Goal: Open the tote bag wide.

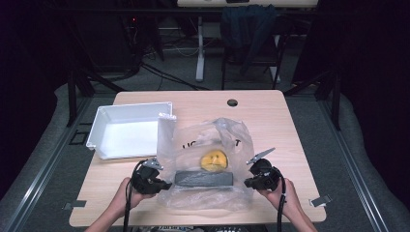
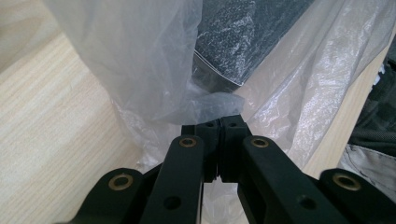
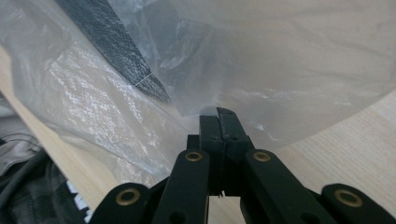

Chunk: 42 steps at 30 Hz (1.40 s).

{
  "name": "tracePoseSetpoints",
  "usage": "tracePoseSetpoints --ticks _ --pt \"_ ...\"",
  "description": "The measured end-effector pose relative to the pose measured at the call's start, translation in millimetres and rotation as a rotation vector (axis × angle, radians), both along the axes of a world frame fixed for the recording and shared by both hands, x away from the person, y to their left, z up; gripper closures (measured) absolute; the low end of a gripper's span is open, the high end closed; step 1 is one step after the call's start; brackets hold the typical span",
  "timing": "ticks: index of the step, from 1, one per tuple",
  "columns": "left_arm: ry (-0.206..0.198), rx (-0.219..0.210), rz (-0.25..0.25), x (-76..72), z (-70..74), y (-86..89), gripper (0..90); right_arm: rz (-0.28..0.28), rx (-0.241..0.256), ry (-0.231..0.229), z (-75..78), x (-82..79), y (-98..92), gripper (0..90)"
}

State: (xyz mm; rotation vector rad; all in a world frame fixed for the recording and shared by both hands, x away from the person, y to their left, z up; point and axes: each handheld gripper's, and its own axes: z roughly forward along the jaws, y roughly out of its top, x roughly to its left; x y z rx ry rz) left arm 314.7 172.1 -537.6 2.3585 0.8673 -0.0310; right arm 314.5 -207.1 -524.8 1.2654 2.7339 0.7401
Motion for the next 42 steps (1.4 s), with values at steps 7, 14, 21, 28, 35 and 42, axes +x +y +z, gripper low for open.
tracePoseSetpoints --ticks 7,14,21,28,35,42 --pt "-0.034 0.003 0.016 6.2 -3.4 -13.3 89.4 -0.036 -0.05 -0.05 -9.2 21.2 6.0 90.0" --pt "-0.044 0.016 0.022 13.1 -7.5 -18.8 89.4 -0.06 -0.05 -0.05 -10.5 26.9 1.6 74.7" --pt "-0.042 0.007 0.03 12.6 -7.2 -15.5 89.0 -0.037 0.062 -0.16 18.9 4.1 -0.6 39.4" --pt "-0.042 0.009 0.025 13.1 -7.4 -15.8 88.5 -0.117 0.04 -0.252 26.6 18.8 14.7 64.3" --pt "-0.033 -0.001 0.03 10.2 -2.6 -10.3 89.6 -0.099 0.077 -0.228 30.8 11.4 8.2 90.0" --pt "-0.056 -0.047 0.027 0.1 8.9 -0.8 89.5 -0.074 0.09 -0.186 33.2 -5.5 1.2 90.0"
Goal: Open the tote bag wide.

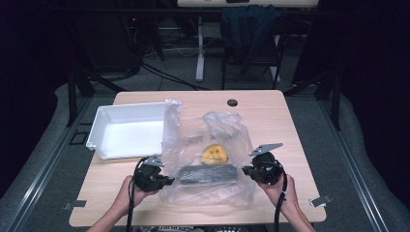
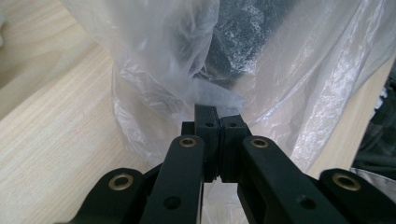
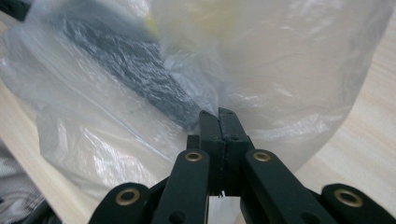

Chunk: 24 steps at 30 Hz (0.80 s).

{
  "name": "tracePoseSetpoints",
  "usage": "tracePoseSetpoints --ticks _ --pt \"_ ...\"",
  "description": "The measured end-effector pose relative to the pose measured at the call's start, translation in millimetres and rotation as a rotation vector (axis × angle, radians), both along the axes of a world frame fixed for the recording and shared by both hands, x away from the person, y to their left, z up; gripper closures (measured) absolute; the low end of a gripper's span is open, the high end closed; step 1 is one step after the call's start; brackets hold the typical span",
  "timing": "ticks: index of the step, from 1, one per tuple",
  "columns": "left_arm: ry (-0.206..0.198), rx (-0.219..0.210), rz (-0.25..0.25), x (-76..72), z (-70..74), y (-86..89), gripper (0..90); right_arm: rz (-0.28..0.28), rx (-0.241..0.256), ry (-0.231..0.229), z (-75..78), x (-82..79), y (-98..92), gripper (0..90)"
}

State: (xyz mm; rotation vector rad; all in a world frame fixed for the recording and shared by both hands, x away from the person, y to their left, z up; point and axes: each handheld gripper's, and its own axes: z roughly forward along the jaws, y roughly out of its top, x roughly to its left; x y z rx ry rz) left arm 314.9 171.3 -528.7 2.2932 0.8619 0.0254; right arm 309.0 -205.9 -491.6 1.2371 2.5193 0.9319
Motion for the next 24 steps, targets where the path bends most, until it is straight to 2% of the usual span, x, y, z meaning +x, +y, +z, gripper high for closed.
tracePoseSetpoints --ticks 3,5,9,14,15,17,19,21,23,24 --pt "0.01 -0.003 -0.006 -0.7 0.8 5.3 89.6 0.011 -0.025 0.058 -4.2 -2.9 -5.2 90.0" --pt "0.023 0.004 -0.011 -0.5 -1.0 4.8 89.6 0.006 -0.032 0.073 -8.4 -2.2 -7.4 90.0" --pt "0.037 0.037 -0.033 0.1 -6.8 -0.9 89.6 -0.001 -0.058 0.125 -18.4 3.6 -10.7 90.0" --pt "0.037 0.07 -0.034 2.1 -11.5 -4.8 89.7 -0.012 -0.048 0.156 -29.4 14.5 -14.2 90.0" --pt "0.038 0.072 -0.031 2.5 -11.7 -5.1 89.6 -0.029 -0.04 0.153 -32.2 16.1 -14.8 90.0" --pt "0.035 0.076 -0.029 2.9 -11.0 -4.6 89.1 -0.022 -0.037 0.171 -34.8 19.7 -16.0 90.0" --pt "0.032 0.074 -0.025 2.9 -8.9 -3.0 83.6 -0.016 -0.042 0.17 -36.1 22.5 -16.8 90.0" --pt "0.028 0.078 -0.017 2.7 -4.6 0.3 71.9 -0.019 -0.043 0.169 -36.7 23.1 -16.7 90.0" --pt "-0.006 0.081 0.01 1.8 1.9 4.3 60.8 -0.019 -0.041 0.169 -37.1 22.7 -16.2 90.0" --pt "-0.016 0.076 0.016 1.8 4.3 5.4 55.1 -0.016 -0.072 0.166 -35.4 22.8 -17.0 90.0"
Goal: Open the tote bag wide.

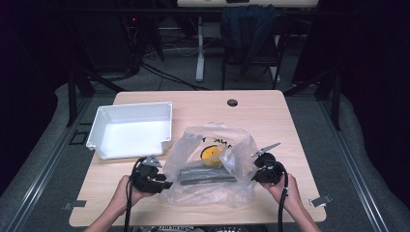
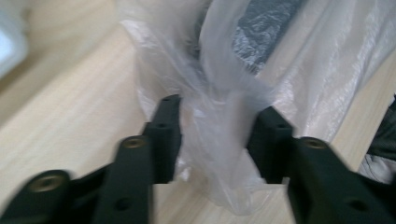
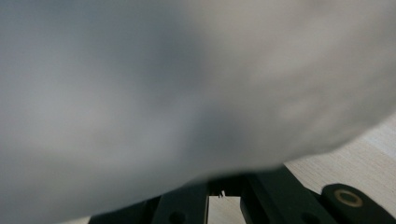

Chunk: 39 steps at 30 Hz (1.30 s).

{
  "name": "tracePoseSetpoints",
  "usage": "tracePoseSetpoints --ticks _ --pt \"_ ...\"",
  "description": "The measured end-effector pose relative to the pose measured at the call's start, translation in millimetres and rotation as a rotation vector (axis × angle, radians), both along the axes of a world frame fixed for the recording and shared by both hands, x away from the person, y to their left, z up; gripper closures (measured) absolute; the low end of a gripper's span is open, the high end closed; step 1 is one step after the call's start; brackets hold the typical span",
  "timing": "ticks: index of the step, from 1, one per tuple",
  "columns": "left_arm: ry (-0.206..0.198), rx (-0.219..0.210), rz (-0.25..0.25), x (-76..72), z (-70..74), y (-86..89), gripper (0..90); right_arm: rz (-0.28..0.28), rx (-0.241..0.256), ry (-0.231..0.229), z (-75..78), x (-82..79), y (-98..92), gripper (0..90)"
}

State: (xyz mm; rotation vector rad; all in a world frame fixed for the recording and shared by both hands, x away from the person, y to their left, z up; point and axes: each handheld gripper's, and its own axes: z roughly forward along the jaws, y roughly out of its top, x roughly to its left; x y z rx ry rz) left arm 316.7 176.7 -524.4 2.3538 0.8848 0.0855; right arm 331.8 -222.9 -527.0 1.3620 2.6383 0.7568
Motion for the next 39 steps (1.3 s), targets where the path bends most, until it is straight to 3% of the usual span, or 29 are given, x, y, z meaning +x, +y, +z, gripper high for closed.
tracePoseSetpoints --ticks 4,7,10,12,15,18,27,34,39 --pt "-0.048 -0.034 0.032 0.4 11.1 0.7 39.7 -0.001 0.025 0.001 -1.1 -0.8 0.2 90.0" --pt "-0.094 -0.067 0.042 3.1 21.5 -7.4 37.2 0.001 0.016 0.002 -0.5 -0.9 0.2 90.0" --pt "-0.124 -0.081 0.048 9.1 24.5 -16.6 41.5 0.006 0.012 0.001 0.0 -1.4 0.6 90.0" --pt "-0.131 -0.083 0.058 12.0 22.4 -20.1 55.2 0.009 0.009 0.001 1.1 -2.0 0.3 90.0" --pt "-0.116 -0.074 0.049 12.0 16.6 -20.9 78.5 0.005 0.012 -0.004 2.5 -3.4 -1.3 90.0" --pt "-0.083 -0.094 0.038 8.2 14.1 -17.0 87.4 -0.001 0.026 -0.019 6.6 -6.8 -3.7 90.0" --pt "-0.036 -0.118 0.003 -7.8 13.3 -2.8 88.6 0.019 0.086 -0.057 20.9 -17.6 -9.2 90.0" --pt "0.018 -0.121 -0.012 -9.1 7.4 1.1 88.8 0.048 0.094 -0.031 24.4 -21.3 -14.2 90.0" --pt "0.023 -0.106 -0.02 -8.7 5.3 0.4 88.9 0.066 0.11 -0.026 26.5 -23.6 -16.0 90.0"
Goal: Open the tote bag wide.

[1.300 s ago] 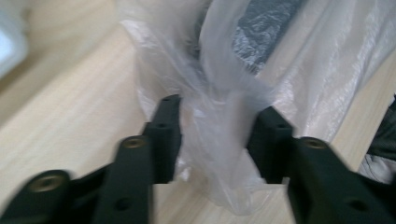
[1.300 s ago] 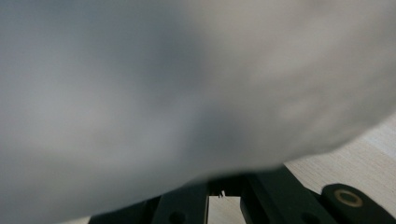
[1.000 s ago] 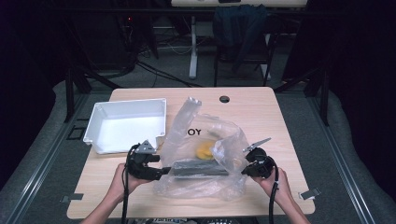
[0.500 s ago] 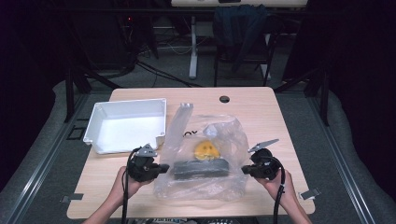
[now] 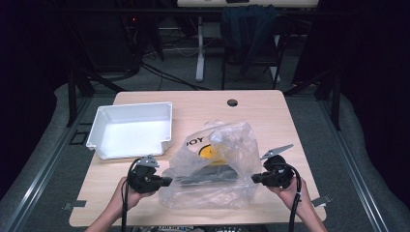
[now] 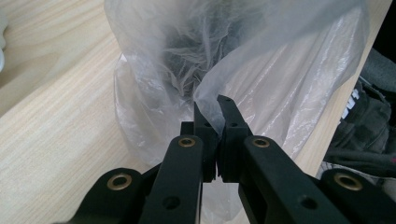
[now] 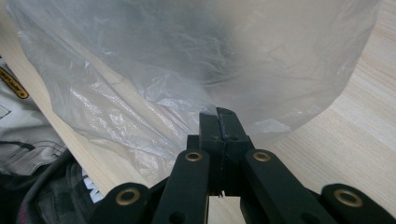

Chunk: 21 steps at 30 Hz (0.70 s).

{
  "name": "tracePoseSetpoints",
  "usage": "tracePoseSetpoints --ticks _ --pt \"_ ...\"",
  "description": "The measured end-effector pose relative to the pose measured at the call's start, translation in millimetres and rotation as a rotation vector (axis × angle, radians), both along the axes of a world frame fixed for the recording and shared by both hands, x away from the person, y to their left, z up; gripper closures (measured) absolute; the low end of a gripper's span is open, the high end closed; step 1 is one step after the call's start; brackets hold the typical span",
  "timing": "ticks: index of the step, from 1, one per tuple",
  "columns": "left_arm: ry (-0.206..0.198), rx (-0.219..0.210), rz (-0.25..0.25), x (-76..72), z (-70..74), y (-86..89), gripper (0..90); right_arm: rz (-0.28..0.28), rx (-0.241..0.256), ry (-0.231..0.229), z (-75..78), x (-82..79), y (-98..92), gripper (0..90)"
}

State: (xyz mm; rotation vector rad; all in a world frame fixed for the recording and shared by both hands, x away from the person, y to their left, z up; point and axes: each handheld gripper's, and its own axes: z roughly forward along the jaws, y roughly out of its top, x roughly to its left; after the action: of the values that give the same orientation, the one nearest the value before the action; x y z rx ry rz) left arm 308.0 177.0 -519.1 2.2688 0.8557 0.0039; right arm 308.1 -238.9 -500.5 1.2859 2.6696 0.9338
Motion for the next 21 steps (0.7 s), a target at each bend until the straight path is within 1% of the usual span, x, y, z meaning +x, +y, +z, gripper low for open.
tracePoseSetpoints --ticks 3,4,5,6,9,10,12,13,15,16,17,18,19,20,21 --pt "0.014 0.024 0.011 3.6 -5.6 0.6 88.8 0.014 0.003 0.016 -1.3 0.9 -0.2 90.0" --pt "0.021 0.026 0.015 4.4 -7.3 0.6 88.9 0.014 0.0 0.02 -3.7 1.5 1.5 90.0" --pt "0.021 0.038 0.016 6.0 -9.4 0.7 88.8 0.004 -0.007 0.022 -5.7 1.7 3.0 90.0" --pt "0.027 0.044 0.022 7.4 -12.1 0.5 88.8 0.015 -0.023 0.032 -8.7 3.3 4.5 90.0" --pt "0.037 0.061 0.028 10.6 -16.8 -1.3 88.8 0.013 -0.071 0.058 -18.5 7.4 10.6 90.0" --pt "0.037 0.068 0.027 11.6 -17.6 -1.6 88.8 0.012 -0.071 0.066 -22.4 9.2 12.4 90.0" --pt "0.035 0.078 0.03 13.3 -19.8 -3.5 88.7 0.02 -0.103 0.086 -28.0 14.1 14.4 90.0" --pt "0.032 0.08 0.031 14.0 -20.5 -4.0 88.6 0.017 -0.097 0.094 -30.4 16.9 15.8 90.0" --pt "0.024 0.092 0.033 16.0 -21.8 -5.9 88.1 0.005 -0.102 0.087 -33.1 20.9 17.6 90.0" --pt "0.017 0.1 0.033 16.7 -22.1 -6.2 87.4 0.012 -0.107 0.094 -33.7 22.9 18.0 90.0" --pt "0.013 0.1 0.041 17.1 -22.6 -7.0 86.1 0.004 -0.109 0.091 -34.5 23.4 18.9 90.0" --pt "0.006 0.11 0.037 18.1 -22.6 -7.3 84.7 0.012 -0.122 0.091 -35.0 24.8 18.7 90.0" --pt "0.002 0.119 0.04 18.5 -22.3 -7.4 81.0 -0.001 -0.117 0.085 -35.8 24.6 19.8 90.0" --pt "-0.004 0.136 0.036 19.3 -20.8 -6.4 74.8 0.004 -0.116 0.086 -35.8 24.8 19.5 90.0" --pt "-0.001 0.123 0.034 19.2 -19.5 -5.3 70.0 0.008 -0.119 0.088 -35.5 24.5 19.1 90.0"
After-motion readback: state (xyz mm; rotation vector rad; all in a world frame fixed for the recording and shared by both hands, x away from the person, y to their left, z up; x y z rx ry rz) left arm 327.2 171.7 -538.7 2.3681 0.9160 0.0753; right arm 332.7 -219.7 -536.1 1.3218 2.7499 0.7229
